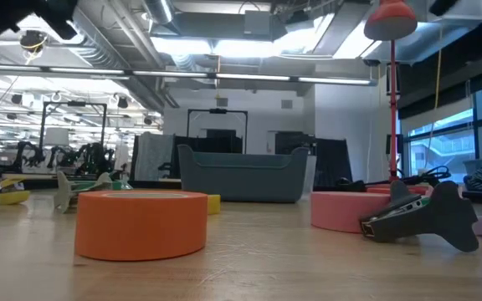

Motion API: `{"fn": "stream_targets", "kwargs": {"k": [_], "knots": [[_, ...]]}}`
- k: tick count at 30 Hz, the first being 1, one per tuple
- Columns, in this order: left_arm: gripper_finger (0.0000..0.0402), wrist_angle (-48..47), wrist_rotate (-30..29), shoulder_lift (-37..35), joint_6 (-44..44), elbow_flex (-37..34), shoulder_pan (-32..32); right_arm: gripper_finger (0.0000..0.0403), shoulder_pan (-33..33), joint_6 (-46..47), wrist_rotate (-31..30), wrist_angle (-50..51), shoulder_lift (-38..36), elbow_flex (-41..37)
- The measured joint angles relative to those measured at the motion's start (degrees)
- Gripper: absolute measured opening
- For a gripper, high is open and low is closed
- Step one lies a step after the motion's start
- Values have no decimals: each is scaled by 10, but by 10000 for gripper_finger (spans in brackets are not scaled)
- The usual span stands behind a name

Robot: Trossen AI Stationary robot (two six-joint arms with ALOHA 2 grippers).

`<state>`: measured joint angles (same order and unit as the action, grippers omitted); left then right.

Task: Pick and place Stapler, Stapler remover, tape
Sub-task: Put the top orange tape into the blue bin

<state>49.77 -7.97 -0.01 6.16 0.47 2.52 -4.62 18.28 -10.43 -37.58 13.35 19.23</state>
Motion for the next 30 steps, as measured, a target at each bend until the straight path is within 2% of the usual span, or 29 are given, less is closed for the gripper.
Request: {"fn": "stream_targets", "kwargs": {"k": [6,9,11,13,17,21,24,30], "knots": [[297,53,0,0,-22,0,0,33,0,23,57,14,182,95],[297,65,0,0,17,0,0,33,0,39,50,98,248,158],[297,71,0,0,60,0,0,33,4,51,42,241,287,210],[297,67,0,0,94,0,0,33,16,86,40,439,324,270],[297,68,-1,0,111,0,0,32,41,182,28,805,399,392],[297,68,4,0,112,0,0,32,54,219,24,1002,457,465],[297,66,-7,0,112,0,0,33,59,222,1,1060,488,472],[297,66,-39,0,96,0,0,53,65,225,4,1053,541,423]]}}
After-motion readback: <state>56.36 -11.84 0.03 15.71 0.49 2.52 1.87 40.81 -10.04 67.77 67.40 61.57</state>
